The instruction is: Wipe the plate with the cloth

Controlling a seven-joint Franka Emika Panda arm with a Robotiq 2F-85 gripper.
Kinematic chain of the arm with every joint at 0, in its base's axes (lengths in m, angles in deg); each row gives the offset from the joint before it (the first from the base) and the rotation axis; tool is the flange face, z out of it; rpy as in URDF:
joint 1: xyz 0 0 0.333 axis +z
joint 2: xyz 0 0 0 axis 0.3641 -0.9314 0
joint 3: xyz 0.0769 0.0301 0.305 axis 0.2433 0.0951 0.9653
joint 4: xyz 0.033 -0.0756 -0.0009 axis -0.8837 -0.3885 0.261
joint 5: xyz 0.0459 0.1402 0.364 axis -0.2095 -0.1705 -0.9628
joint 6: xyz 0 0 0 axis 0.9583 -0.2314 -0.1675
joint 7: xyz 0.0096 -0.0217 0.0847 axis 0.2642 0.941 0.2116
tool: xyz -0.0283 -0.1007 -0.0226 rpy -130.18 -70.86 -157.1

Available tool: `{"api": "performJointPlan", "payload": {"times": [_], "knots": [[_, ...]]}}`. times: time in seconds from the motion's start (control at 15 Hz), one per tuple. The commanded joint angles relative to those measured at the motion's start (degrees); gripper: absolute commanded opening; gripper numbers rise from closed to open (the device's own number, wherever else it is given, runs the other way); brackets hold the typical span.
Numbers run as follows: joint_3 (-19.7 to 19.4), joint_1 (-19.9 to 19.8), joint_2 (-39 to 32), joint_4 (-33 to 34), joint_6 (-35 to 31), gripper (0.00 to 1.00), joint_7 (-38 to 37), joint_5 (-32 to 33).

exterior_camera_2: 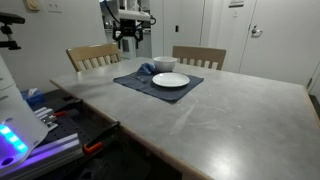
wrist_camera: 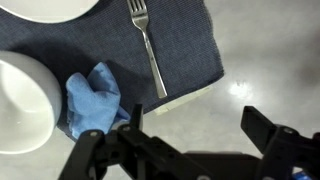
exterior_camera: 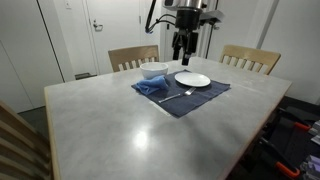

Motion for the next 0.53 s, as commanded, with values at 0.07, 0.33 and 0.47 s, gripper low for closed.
{"api": "performJointPlan", "payload": {"times": [0.07,0.33,0.47], "knots": [[3.0,-1.6,-4.8,3.2,-0.7,1.00,4.2,-1.5],[3.0,-1.4,-8.6,5.2,-2.7,1.00,1.0,2.9],[2.7,-1.1,-10.9,7.0,-3.3,1.00,-1.2,6.1]]}}
